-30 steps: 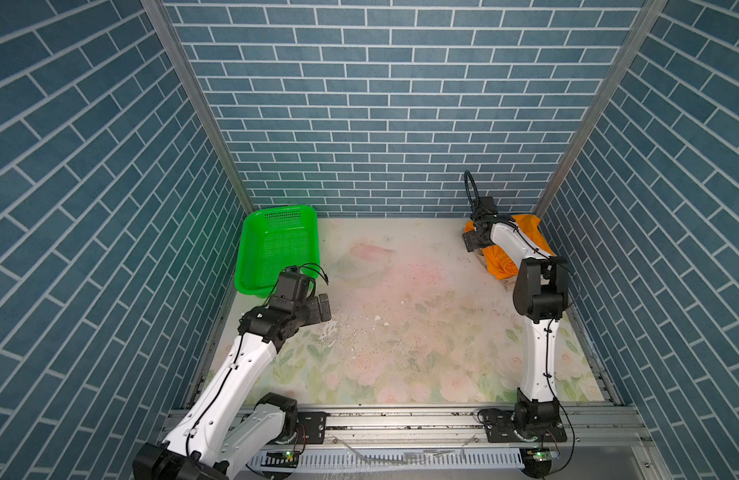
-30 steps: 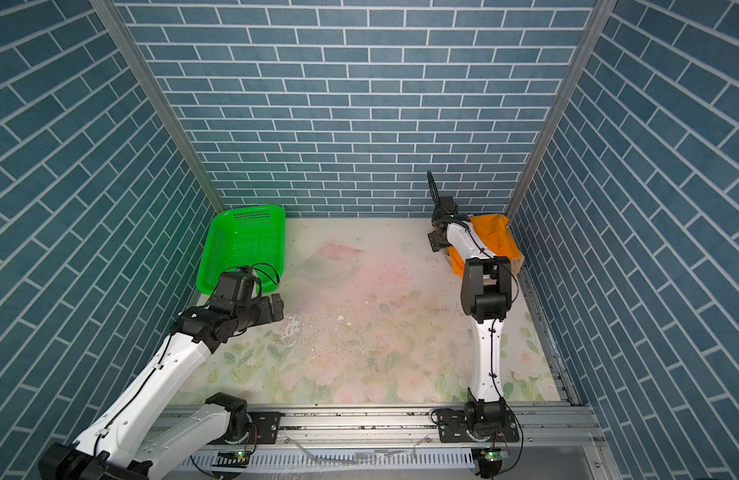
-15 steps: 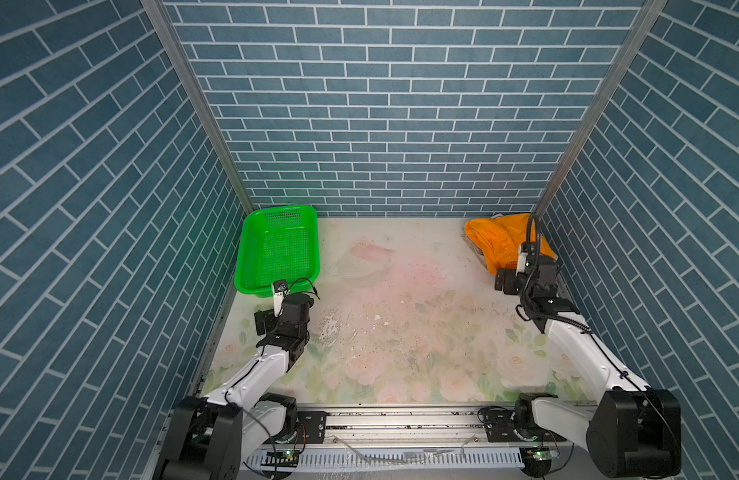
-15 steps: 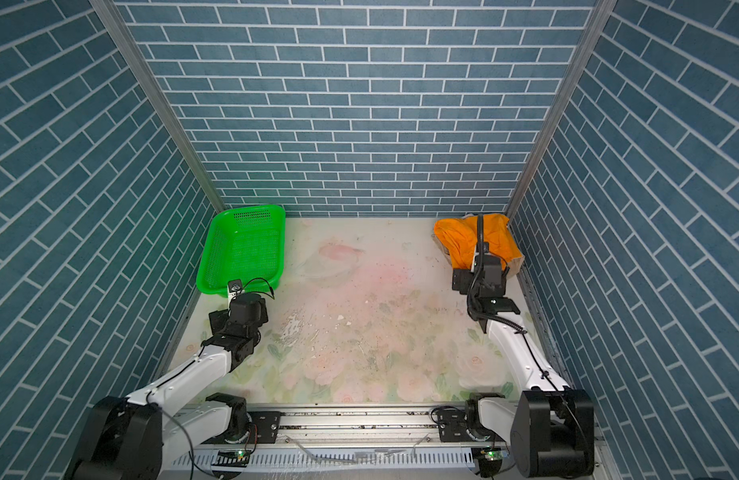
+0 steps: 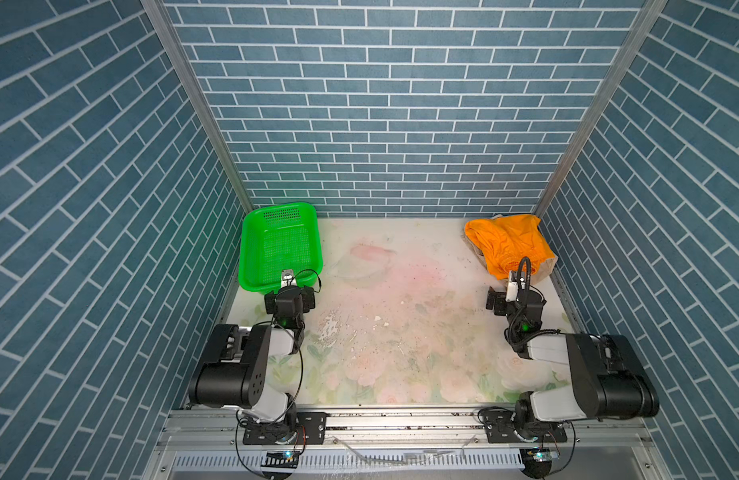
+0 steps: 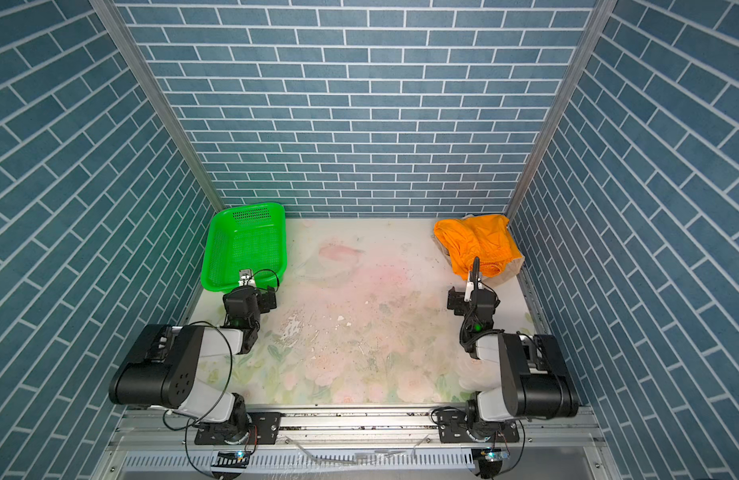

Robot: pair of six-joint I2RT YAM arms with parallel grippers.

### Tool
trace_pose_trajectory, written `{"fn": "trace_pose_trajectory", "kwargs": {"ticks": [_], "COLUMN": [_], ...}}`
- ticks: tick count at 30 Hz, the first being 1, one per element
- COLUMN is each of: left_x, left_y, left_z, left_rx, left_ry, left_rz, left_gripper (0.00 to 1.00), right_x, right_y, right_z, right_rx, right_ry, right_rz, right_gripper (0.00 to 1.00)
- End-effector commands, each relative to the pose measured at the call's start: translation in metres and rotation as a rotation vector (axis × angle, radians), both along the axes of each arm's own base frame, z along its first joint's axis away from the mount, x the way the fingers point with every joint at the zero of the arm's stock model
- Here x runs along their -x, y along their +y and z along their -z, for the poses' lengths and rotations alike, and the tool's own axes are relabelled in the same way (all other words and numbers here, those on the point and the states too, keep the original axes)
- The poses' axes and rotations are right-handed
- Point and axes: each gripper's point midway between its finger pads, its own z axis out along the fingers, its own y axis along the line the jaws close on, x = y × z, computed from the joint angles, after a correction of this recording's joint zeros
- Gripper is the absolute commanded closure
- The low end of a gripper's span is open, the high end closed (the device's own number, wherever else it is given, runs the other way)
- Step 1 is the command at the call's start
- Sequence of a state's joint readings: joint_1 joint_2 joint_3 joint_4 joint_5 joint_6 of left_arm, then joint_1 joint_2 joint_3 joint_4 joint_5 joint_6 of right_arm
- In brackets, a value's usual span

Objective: Fold and stack the shorts

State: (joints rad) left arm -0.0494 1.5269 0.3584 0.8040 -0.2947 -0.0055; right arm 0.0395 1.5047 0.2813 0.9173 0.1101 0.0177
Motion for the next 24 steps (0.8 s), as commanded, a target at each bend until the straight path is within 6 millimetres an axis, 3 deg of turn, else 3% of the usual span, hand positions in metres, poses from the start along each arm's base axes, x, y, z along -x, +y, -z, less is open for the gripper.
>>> {"fn": "trace_pose_trajectory", "kwargs": {"ticks": [1,5,24], "left_x": [-0.012,-0.012,-0.012], "left_y": [-0.009,-0.008,-0.009], "left_z": [-0.023,-0.023,-0.024], "left_rx": [0.005,0.004,0.004], "left_ry": [-0.098,-0.099,-0.102], "left_rz": [0.058,0.055,0.057], "left_gripper": [0.00,0.00,0.00], "right_x": [-0.011,-0.025,-0.026], "right_y": [-0.001,-0.006,-0.014], "right_z": [-0.022,-0.017,-0.017], "right_rx": [0.016,-0.036,-0.036], "right_ry": [-0.102,-0.039,-0.035], "right_rz": [-0.016,-0.026,0.016], "right_gripper": [0.01,0.01,0.01]}}
